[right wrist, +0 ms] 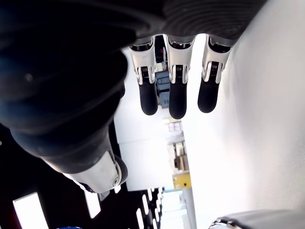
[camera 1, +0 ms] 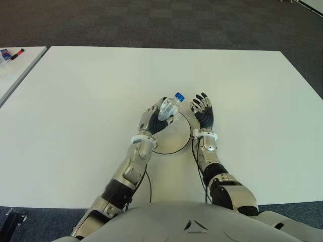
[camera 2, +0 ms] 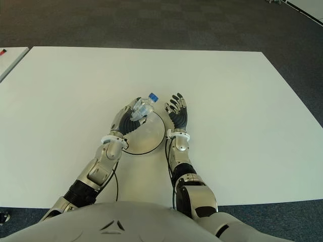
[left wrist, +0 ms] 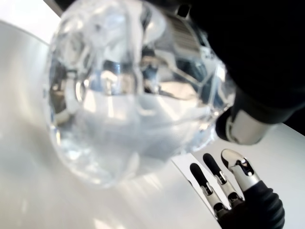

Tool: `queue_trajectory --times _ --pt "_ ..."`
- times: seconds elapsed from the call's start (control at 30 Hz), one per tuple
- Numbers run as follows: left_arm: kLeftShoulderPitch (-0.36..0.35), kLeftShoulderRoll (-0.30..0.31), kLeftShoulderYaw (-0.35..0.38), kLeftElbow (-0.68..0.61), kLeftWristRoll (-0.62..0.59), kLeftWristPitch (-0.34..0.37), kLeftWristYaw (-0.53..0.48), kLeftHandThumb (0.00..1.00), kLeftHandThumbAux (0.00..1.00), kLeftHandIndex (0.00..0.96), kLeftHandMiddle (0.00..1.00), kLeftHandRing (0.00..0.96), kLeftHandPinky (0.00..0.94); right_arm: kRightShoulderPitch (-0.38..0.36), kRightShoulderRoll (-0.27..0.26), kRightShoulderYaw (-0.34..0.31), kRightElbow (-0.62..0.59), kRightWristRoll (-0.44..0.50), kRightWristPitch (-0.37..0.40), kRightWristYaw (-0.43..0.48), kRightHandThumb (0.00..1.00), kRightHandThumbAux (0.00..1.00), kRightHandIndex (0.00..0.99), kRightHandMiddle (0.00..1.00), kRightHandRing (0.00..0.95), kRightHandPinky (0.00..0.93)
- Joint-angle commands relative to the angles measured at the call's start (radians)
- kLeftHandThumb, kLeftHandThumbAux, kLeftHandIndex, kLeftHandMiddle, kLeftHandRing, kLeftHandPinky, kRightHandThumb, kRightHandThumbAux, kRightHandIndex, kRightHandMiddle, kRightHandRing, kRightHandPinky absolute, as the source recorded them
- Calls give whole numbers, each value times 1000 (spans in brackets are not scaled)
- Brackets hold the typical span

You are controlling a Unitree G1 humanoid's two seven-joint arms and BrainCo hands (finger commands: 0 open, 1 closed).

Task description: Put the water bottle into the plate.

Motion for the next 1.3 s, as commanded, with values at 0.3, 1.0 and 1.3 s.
queue_trajectory --times 0.3,1.0,1.3 --pt "-28 22 13 25 -5 -77 35 758 693 434 781 875 874 58 58 -10 46 15 32 4 83 829 119 211 214 241" --pt "-42 101 10 14 78 -71 31 229 836 245 332 302 289 58 64 -16 46 24 29 15 81 854 114 211 215 239" --pt "-44 141 -8 -6 140 -43 3 7 895 22 33 24 22 57 59 -13 46 21 41 11 76 845 111 206 211 237"
